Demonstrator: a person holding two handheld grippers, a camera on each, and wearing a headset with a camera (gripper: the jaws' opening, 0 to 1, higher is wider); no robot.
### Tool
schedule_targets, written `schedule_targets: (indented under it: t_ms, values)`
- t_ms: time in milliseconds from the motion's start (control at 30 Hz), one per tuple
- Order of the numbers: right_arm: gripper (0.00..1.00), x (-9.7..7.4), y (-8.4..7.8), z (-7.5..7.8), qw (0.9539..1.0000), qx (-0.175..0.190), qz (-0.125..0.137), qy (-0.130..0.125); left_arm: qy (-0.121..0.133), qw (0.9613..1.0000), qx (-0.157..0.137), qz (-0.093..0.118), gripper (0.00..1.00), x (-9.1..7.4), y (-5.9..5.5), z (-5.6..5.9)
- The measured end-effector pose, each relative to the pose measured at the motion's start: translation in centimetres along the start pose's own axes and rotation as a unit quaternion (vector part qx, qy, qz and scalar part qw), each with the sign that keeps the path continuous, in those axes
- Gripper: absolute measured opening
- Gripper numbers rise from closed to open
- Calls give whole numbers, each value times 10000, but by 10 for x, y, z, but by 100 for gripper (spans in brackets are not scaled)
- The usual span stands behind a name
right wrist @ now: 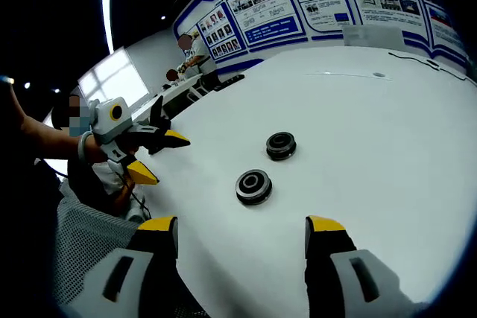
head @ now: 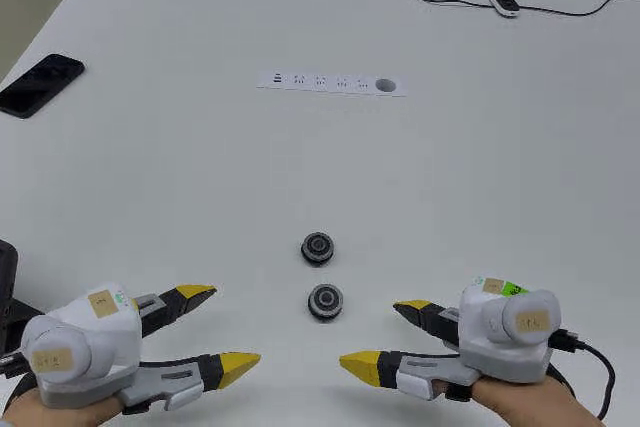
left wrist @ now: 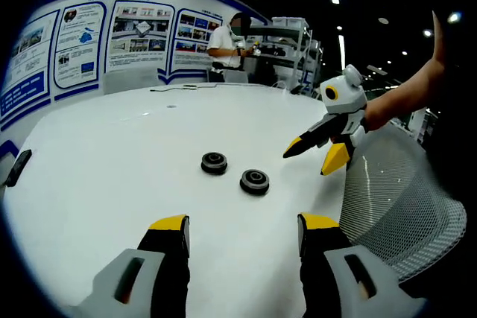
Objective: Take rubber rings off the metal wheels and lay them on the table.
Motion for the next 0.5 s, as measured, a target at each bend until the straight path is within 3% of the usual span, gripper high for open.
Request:
schedule_targets:
  t_ms: [500]
  values:
    - [67,11,5,-3,9998,129,41,129,-291,9991,252,-148,46,17,7,-1]
Point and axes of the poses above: the centre of the closed fingertips' face, and the gripper's own axes: x roughly forward along the fingers, z roughly to its right, y roughly out of its top, the point moved 6 cm from there along -x, roughly backward along the fingers, and after that the axes turned 2 degrees about x, right-handed, at the moved point
